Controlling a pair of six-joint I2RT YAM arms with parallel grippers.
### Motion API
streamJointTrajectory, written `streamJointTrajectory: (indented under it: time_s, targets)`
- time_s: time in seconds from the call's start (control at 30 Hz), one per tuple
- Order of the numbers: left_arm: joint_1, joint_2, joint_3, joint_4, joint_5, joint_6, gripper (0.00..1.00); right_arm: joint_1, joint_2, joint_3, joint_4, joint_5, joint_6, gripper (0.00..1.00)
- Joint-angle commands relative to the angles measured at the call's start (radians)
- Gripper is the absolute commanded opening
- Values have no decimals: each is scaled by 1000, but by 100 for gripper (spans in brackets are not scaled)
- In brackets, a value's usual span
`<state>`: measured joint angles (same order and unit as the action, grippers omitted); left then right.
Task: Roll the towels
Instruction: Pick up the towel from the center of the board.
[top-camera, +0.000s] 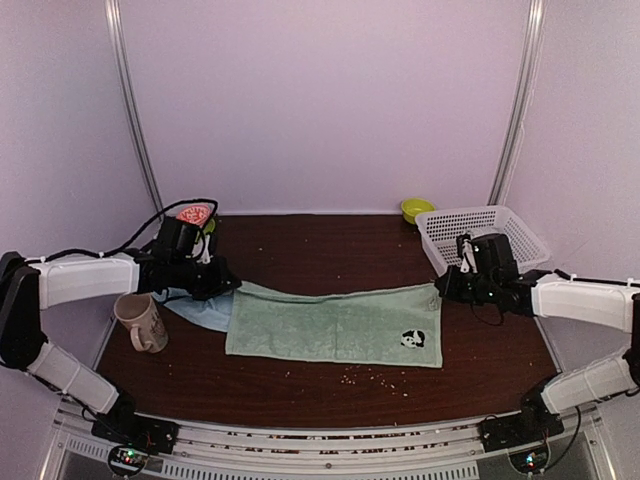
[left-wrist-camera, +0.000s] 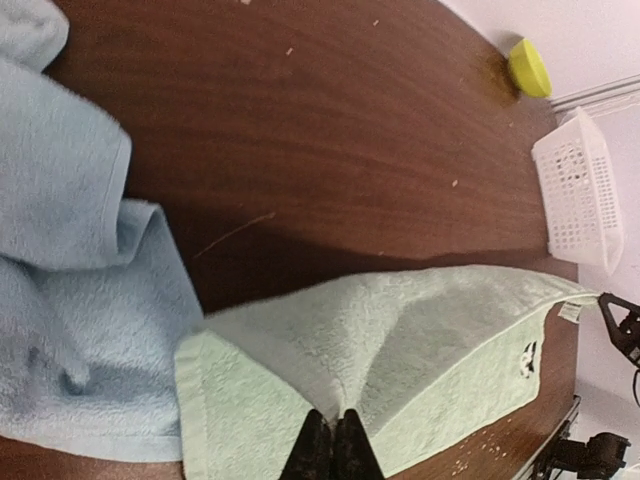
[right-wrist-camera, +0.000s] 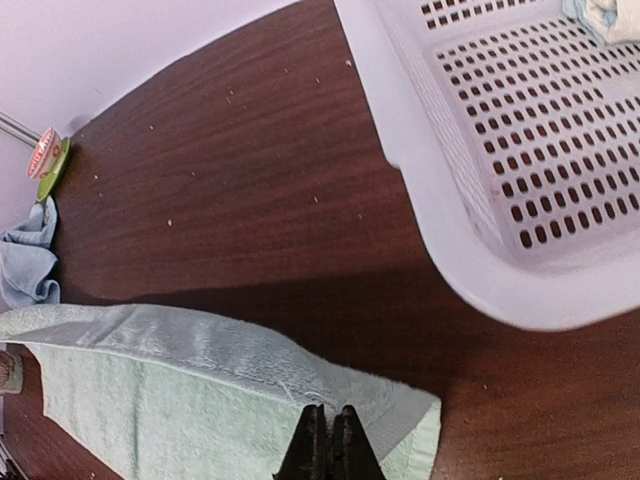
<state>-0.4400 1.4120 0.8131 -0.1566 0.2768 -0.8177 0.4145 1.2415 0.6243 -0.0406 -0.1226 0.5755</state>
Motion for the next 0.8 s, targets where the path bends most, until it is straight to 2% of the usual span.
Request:
streamJointTrajectory:
  time_s: [0.0,0.33,0.77]
  targets:
    - [6,-14,-74,33,1,4,0,2,-47,-79,-3,-5,14,0]
    - [6,-67,-96,-7,-6,16,0,10,-126,-120,-48,-21,8,0]
    - [7,-82,-88,-76,-11,47,0,89,-187,-186,-74,-12,63,0]
